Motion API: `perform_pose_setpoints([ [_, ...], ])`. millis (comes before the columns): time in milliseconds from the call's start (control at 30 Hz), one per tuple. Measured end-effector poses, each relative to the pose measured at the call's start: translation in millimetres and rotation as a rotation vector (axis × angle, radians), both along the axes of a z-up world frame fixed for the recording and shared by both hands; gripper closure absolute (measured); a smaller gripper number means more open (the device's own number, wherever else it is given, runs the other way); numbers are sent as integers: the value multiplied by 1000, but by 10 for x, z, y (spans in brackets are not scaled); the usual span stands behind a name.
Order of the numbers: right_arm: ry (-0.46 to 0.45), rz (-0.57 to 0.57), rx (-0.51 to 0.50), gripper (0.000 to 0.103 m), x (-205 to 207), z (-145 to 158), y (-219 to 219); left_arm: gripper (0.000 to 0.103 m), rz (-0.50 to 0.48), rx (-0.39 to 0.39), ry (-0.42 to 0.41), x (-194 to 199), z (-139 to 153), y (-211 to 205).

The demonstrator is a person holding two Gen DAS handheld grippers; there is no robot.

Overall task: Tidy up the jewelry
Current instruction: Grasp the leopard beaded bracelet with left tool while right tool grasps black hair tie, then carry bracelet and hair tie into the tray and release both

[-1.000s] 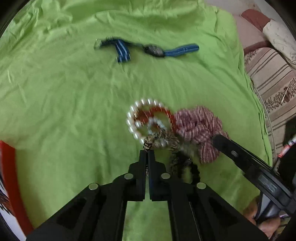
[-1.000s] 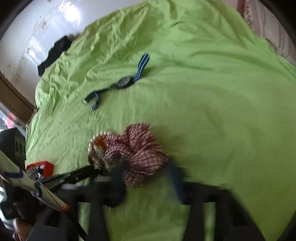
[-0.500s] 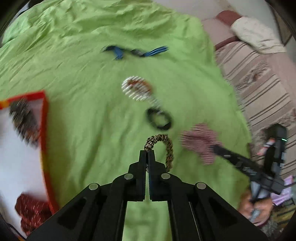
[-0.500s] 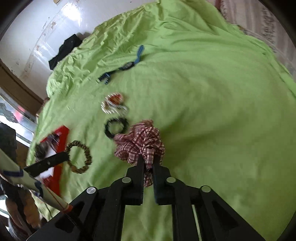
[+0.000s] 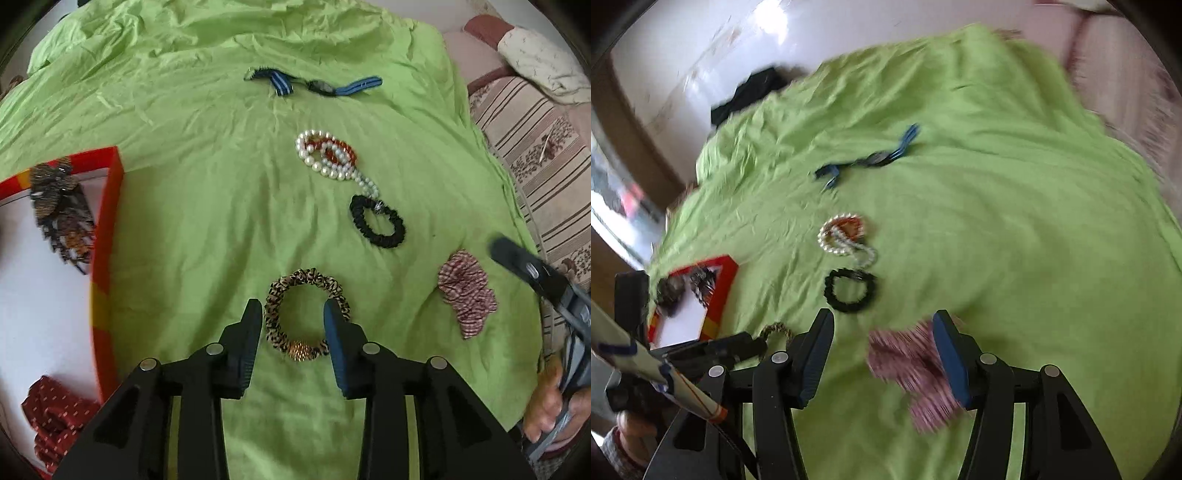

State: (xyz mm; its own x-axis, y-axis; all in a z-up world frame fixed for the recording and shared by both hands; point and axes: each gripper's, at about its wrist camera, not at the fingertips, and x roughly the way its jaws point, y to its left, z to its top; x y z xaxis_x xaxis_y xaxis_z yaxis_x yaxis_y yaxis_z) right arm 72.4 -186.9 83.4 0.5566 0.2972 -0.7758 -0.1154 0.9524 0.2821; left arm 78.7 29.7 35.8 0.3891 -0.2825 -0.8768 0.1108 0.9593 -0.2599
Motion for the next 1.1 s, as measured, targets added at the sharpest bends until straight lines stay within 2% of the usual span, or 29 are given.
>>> perform_pose_setpoints([
  [200, 127, 57, -76, 43, 588, -489, 321, 70, -18, 11, 21, 41, -173, -84],
  [233, 138, 57, -85, 47, 632, -559, 339, 70, -18, 17, 15, 28, -174, -96],
  [267, 148, 59, -98, 54, 660, -630, 375, 70, -20, 22, 12, 20, -167, -106],
  [300, 148, 57, -109, 60, 668, -661, 384, 81, -22, 22, 9, 13, -159, -116],
  [333, 135, 51, -126, 76, 656, -675, 396, 98, -33, 1, 17, 4, -162, -125],
  [367, 130, 53, -126, 94, 642, -669, 398, 98, -38, -17, 30, -3, -166, -133],
  [567, 69, 13, -48, 95, 391, -363, 265, 99, -35, -84, -25, -251, 126, -140],
  [667, 35, 6, -36, 95, 215, -143, 231, 99, -25, -135, -65, -442, 357, -64],
  [767, 13, 11, -36, 95, 39, 53, 261, 99, -11, -148, -102, -623, 544, 32],
  [900, -11, 35, -20, 95, -170, 271, 364, 99, 45, -164, -126, -867, 688, 308],
  [1100, -14, 116, 8, 95, -405, 493, 790, 99, 174, -147, -181, -1145, 891, 1034],
])
